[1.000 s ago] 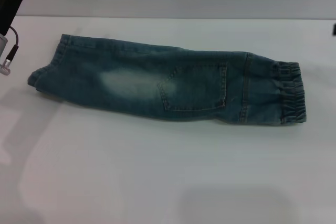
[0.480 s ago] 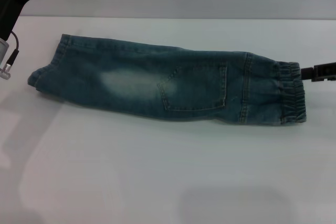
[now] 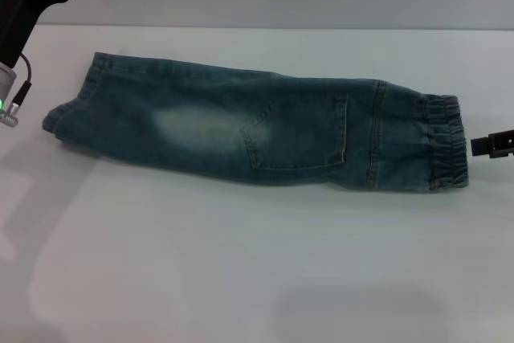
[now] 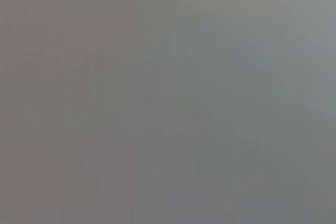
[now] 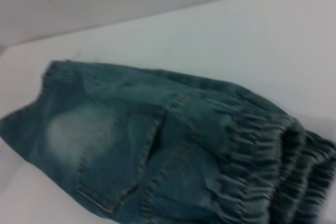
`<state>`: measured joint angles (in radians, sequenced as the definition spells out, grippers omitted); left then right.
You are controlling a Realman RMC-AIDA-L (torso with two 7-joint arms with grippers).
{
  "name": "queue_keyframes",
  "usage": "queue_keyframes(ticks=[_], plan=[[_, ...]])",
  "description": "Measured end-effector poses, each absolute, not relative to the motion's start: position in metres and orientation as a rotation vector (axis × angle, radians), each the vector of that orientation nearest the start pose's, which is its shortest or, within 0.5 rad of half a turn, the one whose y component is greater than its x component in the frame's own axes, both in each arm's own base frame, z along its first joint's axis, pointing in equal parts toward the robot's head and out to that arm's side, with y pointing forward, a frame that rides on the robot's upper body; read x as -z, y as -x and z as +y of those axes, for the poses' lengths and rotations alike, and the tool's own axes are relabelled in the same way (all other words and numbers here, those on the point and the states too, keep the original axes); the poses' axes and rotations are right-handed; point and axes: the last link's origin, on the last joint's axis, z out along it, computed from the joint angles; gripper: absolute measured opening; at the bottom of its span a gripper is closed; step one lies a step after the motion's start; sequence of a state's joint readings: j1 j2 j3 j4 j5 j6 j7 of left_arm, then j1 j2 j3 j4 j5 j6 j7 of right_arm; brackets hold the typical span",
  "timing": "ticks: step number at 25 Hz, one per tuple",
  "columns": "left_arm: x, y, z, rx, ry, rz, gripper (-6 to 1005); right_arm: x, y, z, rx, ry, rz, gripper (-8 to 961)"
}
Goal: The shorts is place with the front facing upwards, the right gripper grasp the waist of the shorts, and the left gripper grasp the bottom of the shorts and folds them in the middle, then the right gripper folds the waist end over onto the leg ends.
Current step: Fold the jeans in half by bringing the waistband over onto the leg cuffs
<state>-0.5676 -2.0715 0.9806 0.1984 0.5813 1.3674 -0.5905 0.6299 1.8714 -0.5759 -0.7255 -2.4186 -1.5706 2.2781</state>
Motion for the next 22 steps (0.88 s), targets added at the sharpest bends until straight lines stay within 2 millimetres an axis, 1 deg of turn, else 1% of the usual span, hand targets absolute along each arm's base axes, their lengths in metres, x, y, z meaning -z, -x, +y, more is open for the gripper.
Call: queue_keyframes(ticks=[8, 13, 18, 22], plan=[[-0.037, 0.261, 0.375, 1.173, 1.658, -0.388, 843, -0.085, -0.311, 0.362, -0.231, 2.288, 1.667, 451], [-0.038, 0.262, 0.371, 1.185, 1.656, -0.384, 843, -0.075, -0.310, 0.365, -0.210, 2.297, 1.660, 451], [-0.040, 0.264, 0.368, 1.189, 1.652, -0.377, 844, -0.060, -0.308, 0.368, -0.166, 2.303, 1.632, 452], [-0.041, 0.266, 0.366, 1.187, 1.649, -0.375, 842, -0.055, -0.309, 0.372, -0.162, 2.281, 1.613, 450]])
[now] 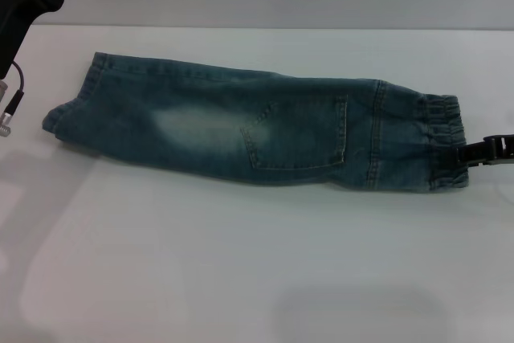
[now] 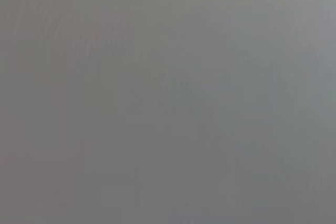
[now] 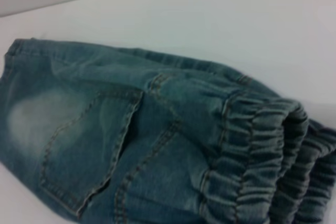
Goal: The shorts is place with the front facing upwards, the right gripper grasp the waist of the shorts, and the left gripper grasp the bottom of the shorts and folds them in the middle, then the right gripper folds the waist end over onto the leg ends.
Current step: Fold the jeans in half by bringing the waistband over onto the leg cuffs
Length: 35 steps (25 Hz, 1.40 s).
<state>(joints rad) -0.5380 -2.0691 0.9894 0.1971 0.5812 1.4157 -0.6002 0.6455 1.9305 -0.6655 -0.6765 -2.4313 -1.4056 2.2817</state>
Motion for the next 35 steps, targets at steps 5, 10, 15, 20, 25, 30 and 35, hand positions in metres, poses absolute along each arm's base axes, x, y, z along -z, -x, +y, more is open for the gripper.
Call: queue_keyframes(ticks=[5, 10, 15, 20, 25, 30, 35], plan=[[-0.041, 0.266, 0.366, 1.182, 1.649, -0.374, 833, -0.048, -0.305, 0.374, -0.173, 2.293, 1.591, 447], [-0.040, 0.267, 0.366, 1.178, 1.649, -0.376, 824, -0.044, -0.299, 0.377, -0.189, 2.301, 1.574, 445], [-0.039, 0.267, 0.366, 1.173, 1.652, -0.383, 815, -0.035, -0.295, 0.378, -0.203, 2.326, 1.522, 382], [-0.036, 0.268, 0.365, 1.168, 1.662, -0.395, 806, -0.032, -0.295, 0.378, -0.202, 2.341, 1.493, 276], [-0.034, 0.270, 0.366, 1.145, 1.670, -0.399, 796, -0.033, -0.293, 0.378, -0.225, 2.344, 1.489, 95], [-0.027, 0.270, 0.368, 1.074, 1.704, -0.361, 787, -0.035, -0.291, 0.378, -0.263, 2.344, 1.491, 61], [-0.020, 0.270, 0.365, 0.977, 1.719, -0.263, 778, -0.038, -0.288, 0.377, -0.275, 2.366, 1.497, 60]])
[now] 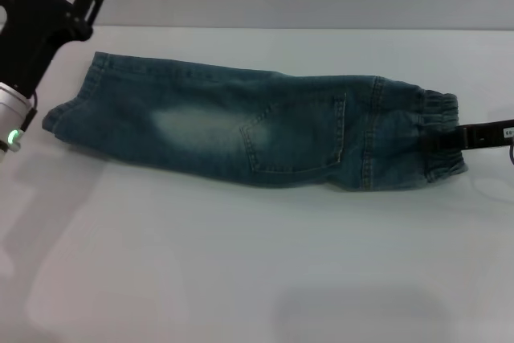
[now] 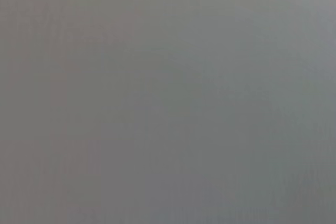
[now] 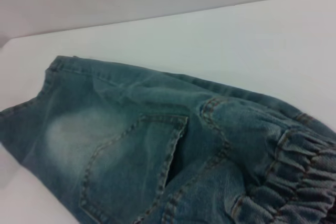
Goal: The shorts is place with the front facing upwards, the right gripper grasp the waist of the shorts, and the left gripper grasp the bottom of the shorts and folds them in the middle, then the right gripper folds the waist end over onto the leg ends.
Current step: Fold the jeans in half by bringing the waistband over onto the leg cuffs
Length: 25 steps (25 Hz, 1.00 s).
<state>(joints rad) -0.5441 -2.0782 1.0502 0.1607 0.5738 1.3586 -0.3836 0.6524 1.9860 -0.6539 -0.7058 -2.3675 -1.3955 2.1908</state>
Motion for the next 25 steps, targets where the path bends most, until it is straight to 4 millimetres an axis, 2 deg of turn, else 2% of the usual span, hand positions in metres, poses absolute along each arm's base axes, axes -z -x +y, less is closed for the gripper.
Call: queue_keyframes(ticks=[6, 8, 11, 13, 25], plan=[[-0.006, 0.268, 0.365, 0.899, 1.769, -0.210, 554, -0.047, -0.275, 0.375, -0.327, 2.424, 1.478, 61], [-0.003, 0.268, 0.366, 0.885, 1.786, -0.213, 313, -0.051, -0.269, 0.374, -0.357, 2.446, 1.472, 61], [0.002, 0.268, 0.367, 0.857, 1.820, -0.207, 182, -0.058, -0.260, 0.373, -0.372, 2.467, 1.464, 60], [0.013, 0.266, 0.369, 0.787, 1.893, -0.168, 94, -0.064, -0.255, 0.373, -0.372, 2.481, 1.451, 60], [0.036, 0.254, 0.362, 0.747, 2.052, -0.041, 16, -0.084, -0.226, 0.369, -0.350, 2.567, 1.403, 61]])
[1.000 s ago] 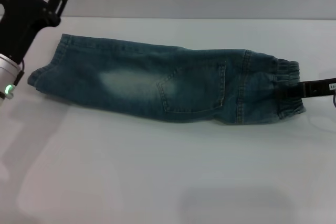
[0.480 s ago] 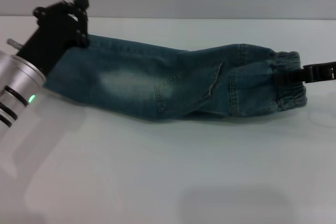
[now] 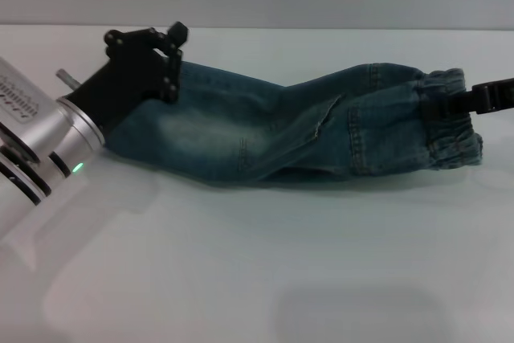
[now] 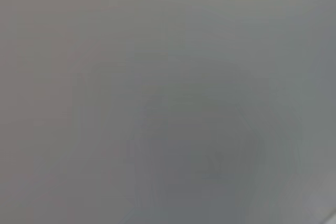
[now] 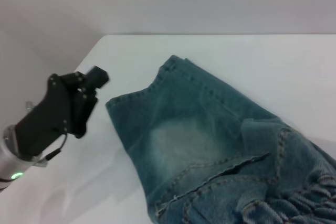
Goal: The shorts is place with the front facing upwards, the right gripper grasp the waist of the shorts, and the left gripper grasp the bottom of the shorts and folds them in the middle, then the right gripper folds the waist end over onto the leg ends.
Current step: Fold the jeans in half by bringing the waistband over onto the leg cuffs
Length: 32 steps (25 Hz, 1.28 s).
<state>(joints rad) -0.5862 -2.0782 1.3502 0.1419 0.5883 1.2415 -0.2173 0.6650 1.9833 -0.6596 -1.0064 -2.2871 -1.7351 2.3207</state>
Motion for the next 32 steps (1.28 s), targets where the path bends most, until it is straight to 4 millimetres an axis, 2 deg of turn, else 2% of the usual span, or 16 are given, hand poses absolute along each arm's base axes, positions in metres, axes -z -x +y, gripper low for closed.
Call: queue_keyframes(ticks=[9, 17, 23, 28, 32], plan=[[0.055, 0.243, 0.352, 0.740, 2.188, 0.054, 18, -0.094, -0.217, 0.365, -0.331, 2.602, 1.399, 61], [0.070, 0.247, 0.342, 0.671, 2.277, 0.068, 19, -0.094, -0.214, 0.362, -0.323, 2.613, 1.410, 60], [0.077, 0.251, 0.342, 0.629, 2.317, -0.055, 20, -0.091, -0.209, 0.364, -0.316, 2.633, 1.388, 61], [0.079, 0.255, 0.347, 0.667, 2.321, -0.311, 19, -0.089, -0.205, 0.367, -0.305, 2.647, 1.362, 61], [0.078, 0.254, 0.353, 0.694, 2.298, -0.450, 18, -0.087, -0.201, 0.368, -0.286, 2.665, 1.343, 61]])
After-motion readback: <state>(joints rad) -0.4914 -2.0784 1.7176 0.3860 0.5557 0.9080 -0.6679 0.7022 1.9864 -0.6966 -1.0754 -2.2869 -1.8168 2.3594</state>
